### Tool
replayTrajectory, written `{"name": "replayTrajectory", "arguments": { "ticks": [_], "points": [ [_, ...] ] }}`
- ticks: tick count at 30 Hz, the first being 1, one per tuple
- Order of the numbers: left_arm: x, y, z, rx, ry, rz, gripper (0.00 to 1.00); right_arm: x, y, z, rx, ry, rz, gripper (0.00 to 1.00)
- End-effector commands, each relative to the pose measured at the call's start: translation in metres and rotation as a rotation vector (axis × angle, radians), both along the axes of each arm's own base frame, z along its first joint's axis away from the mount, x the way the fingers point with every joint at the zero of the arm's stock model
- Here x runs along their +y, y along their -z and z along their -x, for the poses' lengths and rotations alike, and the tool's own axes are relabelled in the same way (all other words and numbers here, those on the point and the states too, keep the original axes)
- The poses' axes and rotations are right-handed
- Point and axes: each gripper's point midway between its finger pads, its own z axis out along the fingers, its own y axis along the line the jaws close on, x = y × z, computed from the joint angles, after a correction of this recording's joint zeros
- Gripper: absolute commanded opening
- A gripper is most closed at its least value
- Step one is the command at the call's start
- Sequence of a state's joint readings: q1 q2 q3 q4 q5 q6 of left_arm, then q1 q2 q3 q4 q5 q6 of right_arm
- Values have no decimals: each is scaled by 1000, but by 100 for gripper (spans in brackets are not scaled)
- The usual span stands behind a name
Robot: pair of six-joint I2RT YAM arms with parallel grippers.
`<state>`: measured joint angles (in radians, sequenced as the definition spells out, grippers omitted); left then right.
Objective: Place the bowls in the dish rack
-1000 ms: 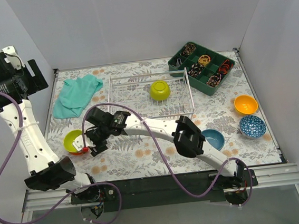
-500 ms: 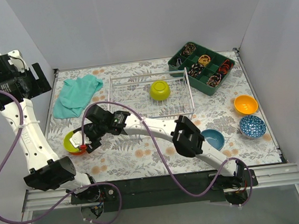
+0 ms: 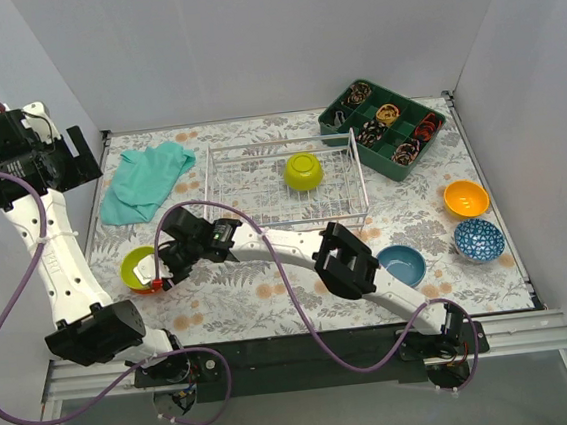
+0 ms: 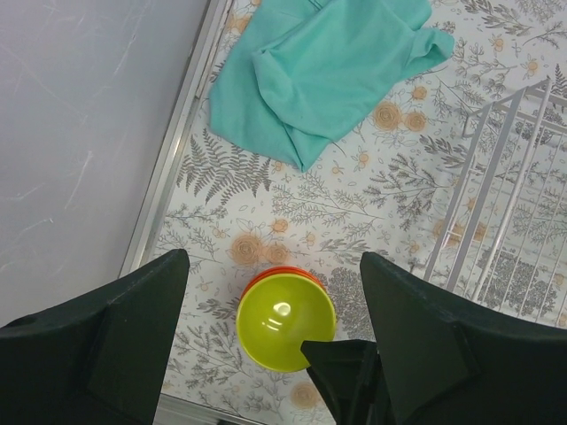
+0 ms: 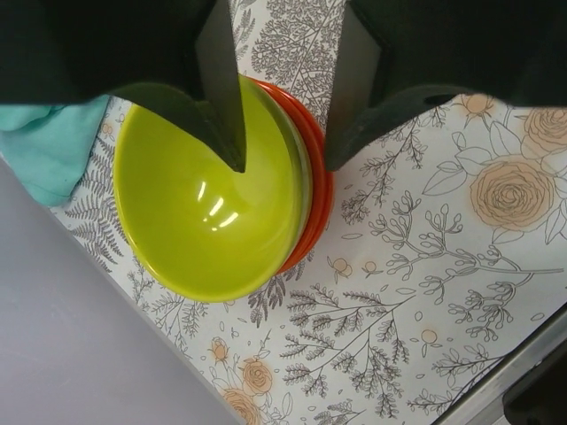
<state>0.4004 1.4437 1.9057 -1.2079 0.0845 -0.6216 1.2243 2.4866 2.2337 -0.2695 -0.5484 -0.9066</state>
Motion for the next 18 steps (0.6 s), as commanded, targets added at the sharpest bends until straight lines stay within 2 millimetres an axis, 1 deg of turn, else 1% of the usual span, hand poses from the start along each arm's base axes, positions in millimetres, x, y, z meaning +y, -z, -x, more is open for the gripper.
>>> {"name": "replayTrajectory", "arguments": {
  "ticks": [1,3,7,8,11,14,15,17,18],
  "points": [
    [-4,-18,9,-56,15,-27,78,14,-14,-2,-4,8,-69,43],
    [-4,-17,9,-56,16,-25,78,14,-12,-2,-5,8,-68,38],
    [-5,-16,9,-59,16,-23,78,12,-11,-2,-33,-5,-68,38],
    [-5,-15,9,-56,17,-21,78,11,-7,-4,-36,-3,-60,38],
    [-6,-16,11,-62,17,-18,78,9,-3,-4,-58,-10,-48,34],
    [-7,-14,12,-60,16,-15,78,7,0,-3,-72,-16,-38,26],
    [-7,-13,12,-59,16,-13,78,6,2,-4,-71,-16,-32,20],
    [-8,-14,13,-66,15,-12,78,5,1,-5,-78,-15,-32,13],
    [-9,-15,13,-70,14,-9,78,4,1,-5,-78,-14,-30,5]
  ]
}}
